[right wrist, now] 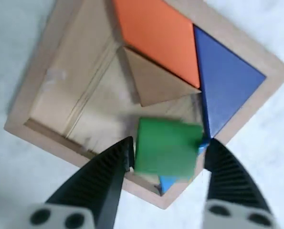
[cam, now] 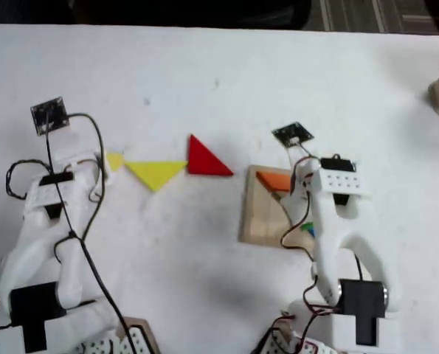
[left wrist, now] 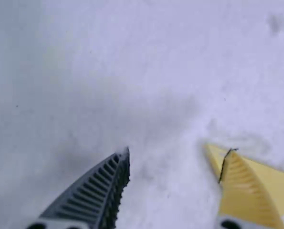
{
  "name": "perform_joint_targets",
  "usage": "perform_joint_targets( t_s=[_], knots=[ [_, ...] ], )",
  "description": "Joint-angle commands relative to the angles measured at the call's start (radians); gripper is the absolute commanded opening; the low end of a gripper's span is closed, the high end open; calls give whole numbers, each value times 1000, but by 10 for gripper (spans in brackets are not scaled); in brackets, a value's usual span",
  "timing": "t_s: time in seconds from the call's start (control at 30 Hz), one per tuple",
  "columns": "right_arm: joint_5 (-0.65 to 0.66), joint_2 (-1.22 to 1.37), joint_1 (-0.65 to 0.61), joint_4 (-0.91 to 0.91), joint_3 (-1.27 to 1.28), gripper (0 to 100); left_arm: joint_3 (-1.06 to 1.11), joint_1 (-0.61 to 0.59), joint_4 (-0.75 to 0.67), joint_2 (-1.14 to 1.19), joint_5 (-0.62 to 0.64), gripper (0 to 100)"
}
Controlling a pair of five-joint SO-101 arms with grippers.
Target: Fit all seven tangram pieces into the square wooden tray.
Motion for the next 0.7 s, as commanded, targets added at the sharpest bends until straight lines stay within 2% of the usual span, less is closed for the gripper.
perform_joint_targets(
  t_s=[0.0, 0.17, 0.37, 0.53, 0.67],
  knots=[
    [12, -58, 1, -13, -9, 279, -49, 4, 3, -2, 3, 324],
    [3, -61, 15, 36, -77, 280, -49, 4, 3, -2, 3, 324],
    [5, -71, 142, 278, -245, 280, -49, 4, 3, -4, 3, 324],
    [11, -160, 268, 361, -189, 280, -49, 10, 3, -7, 3, 324],
    [11, -297, 384, 358, -68, 255, -17, 84, 5, -10, -26, 324]
  ],
)
